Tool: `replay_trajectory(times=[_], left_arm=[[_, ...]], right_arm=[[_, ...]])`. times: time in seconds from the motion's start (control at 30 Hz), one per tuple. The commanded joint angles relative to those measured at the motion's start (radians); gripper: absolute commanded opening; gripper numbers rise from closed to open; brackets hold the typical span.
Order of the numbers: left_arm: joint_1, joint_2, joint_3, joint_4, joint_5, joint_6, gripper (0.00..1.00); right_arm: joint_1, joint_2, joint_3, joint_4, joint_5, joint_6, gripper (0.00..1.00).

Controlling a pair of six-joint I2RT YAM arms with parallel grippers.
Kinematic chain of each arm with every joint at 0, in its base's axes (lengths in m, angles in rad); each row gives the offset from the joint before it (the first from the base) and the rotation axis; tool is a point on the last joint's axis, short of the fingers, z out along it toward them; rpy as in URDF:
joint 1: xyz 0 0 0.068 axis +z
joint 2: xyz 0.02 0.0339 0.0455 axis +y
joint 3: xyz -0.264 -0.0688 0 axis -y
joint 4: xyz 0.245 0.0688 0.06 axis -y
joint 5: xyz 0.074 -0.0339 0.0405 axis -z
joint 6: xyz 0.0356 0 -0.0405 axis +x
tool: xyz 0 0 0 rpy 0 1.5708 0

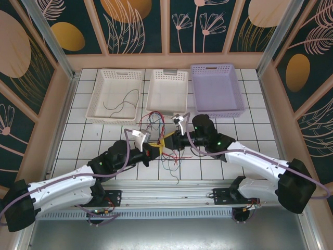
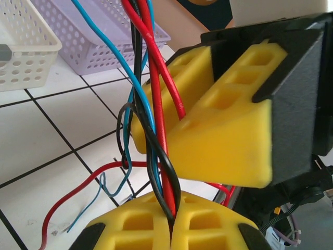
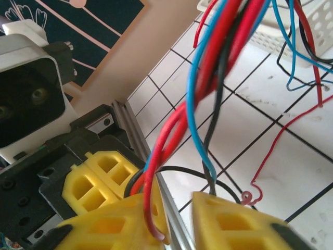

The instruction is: Untangle the cables

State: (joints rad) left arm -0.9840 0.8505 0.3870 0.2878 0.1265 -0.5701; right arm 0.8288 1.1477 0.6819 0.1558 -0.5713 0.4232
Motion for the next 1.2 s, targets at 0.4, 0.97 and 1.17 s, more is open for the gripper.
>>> replay_trajectory(times=[0.4, 0.97, 1.17], left_arm=[[-0.005, -0.086, 0.067, -0.164, -0.119, 0.012, 0.00], [-0.004, -0.240, 0.223, -0.582, -0.579, -0.058, 0.00], [-0.004, -0.316, 0.249, -0.663, -0.666, -0.079, 0.00]], right_arm=[[-0.162, -0.211, -0.048, -0.140, 0.192, -0.007, 0.00], [-0.608, -0.385, -0.064, -0.413, 0.134, 0.019, 0.00], [-0.720, -0.432, -0.080, -0.446, 0.160, 0.060, 0.00]])
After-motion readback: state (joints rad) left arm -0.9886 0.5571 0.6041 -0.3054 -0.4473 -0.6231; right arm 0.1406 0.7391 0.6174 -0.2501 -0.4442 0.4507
